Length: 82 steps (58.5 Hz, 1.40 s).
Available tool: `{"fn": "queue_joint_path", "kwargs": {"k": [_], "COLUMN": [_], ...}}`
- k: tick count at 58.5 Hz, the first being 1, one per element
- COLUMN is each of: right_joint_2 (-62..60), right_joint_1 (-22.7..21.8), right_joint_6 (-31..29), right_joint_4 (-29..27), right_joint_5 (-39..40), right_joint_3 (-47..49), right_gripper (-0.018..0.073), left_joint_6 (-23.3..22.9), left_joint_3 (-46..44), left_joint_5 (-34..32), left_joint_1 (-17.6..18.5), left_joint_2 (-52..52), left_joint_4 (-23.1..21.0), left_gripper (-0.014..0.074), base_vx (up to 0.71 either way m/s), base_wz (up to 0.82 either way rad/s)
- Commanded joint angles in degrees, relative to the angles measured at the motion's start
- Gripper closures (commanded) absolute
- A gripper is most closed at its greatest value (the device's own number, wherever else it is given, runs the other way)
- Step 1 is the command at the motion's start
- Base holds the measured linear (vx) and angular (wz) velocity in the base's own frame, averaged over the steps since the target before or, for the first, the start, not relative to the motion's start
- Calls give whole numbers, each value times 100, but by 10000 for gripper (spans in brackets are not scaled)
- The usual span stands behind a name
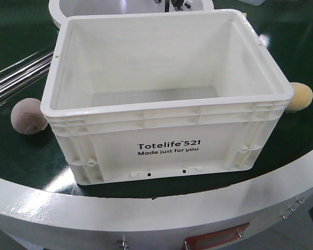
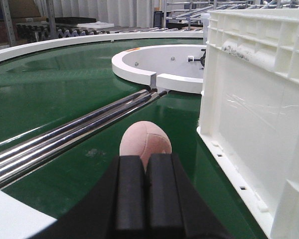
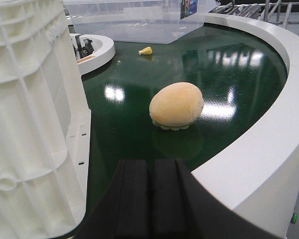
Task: Place moving items into box and shelve
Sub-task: 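Move the right gripper down toward the pale yellow ball on the belt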
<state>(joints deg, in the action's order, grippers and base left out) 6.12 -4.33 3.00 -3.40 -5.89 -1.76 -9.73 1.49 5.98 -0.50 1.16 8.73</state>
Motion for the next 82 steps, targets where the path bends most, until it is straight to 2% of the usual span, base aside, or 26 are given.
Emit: {"fn": "queue_joint_path", "kwargs": {"k": [1,51,53,55,59,61,65,67,72,75,78,82], "right_joint_2": [96,96,96,96,96,96,96,115,271,543,901,1458], "right_joint_1": [-23,-23,-23,-23,-23,-23,-23,-23,-23,-23,-23,-23], "right_joint_6": [-45,-45,-45,43,41,-43,-114,-88,-94,-216,-300,-300], "right_joint_4": [0,0,0,-102,-184,-96,160,260,446,665,821,934], "right_joint_5": [479,556,624,748,1477,1798,2055,2001,1433,915,353,-436], "right_joint_3": [-27,-27,-27,-20,-1,63,352,577,1436,2051,2627,3648], "right_gripper": [564,564,564,564,564,564,564,564,564,564,564,564], "left_joint_6": [-45,-74,-341,-848,-1814,-2070,-2057,-1848,-1423,-1383,-1389,-1394], "left_joint_3": [-50,-50,-50,-50,-50,-63,-205,-441,-1077,-1575,-2130,-2704], "left_joint_5": [-461,-543,-598,-809,-1268,-1375,-1470,-1463,-1359,-1089,-642,-47], "left_joint_1": [-4,-4,-4,1,9,15,15,15,15,15,15,15], "left_joint_2": [75,75,75,75,75,75,75,75,99,241,530,1049], "left_joint_4": [8,0,-217,-661,-1427,-1557,-1281,-873,108,509,683,708], "left_gripper": [603,603,603,603,603,603,603,603,603,603,603,603], "base_vx": [0,0,0,0,0,0,0,0,0,0,0,0], "base_wz": [0,0,0,0,0,0,1,0,0,0,0,0]}}
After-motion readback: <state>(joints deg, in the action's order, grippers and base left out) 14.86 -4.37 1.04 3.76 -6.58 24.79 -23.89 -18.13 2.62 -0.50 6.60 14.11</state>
